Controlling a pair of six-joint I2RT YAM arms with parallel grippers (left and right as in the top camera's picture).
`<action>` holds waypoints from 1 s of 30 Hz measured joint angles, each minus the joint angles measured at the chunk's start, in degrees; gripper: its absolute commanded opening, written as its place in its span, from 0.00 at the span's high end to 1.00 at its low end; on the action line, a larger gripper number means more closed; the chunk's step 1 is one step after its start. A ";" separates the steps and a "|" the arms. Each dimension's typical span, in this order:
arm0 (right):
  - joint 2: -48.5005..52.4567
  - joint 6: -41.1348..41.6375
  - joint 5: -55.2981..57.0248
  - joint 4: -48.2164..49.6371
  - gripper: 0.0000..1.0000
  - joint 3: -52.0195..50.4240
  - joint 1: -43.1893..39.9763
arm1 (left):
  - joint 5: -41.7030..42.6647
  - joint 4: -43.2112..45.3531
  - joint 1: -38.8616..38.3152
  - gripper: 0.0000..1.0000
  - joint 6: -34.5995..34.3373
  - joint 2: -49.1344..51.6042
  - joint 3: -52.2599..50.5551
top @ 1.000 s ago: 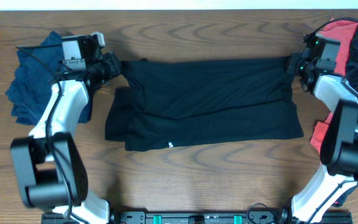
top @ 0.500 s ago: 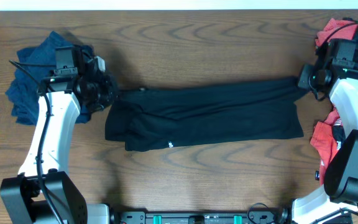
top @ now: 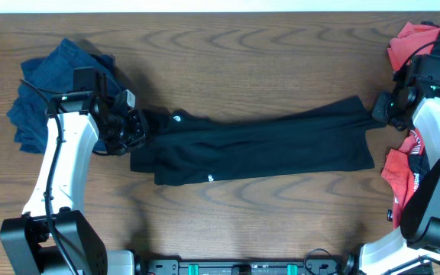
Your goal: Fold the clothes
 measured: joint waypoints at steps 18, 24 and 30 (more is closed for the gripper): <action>0.00 0.00 -0.37 -8.04 0.96 0.00 -0.07 | -0.02 -5.18 0.00 0.94 0.48 0.00 0.00; 0.00 0.35 -0.35 -9.84 0.56 0.00 -0.07 | -0.17 -8.66 0.00 0.67 1.03 0.00 0.00; 0.00 0.02 -0.31 -10.40 0.43 0.00 -0.09 | -0.44 -9.88 0.07 0.56 1.14 0.00 -0.04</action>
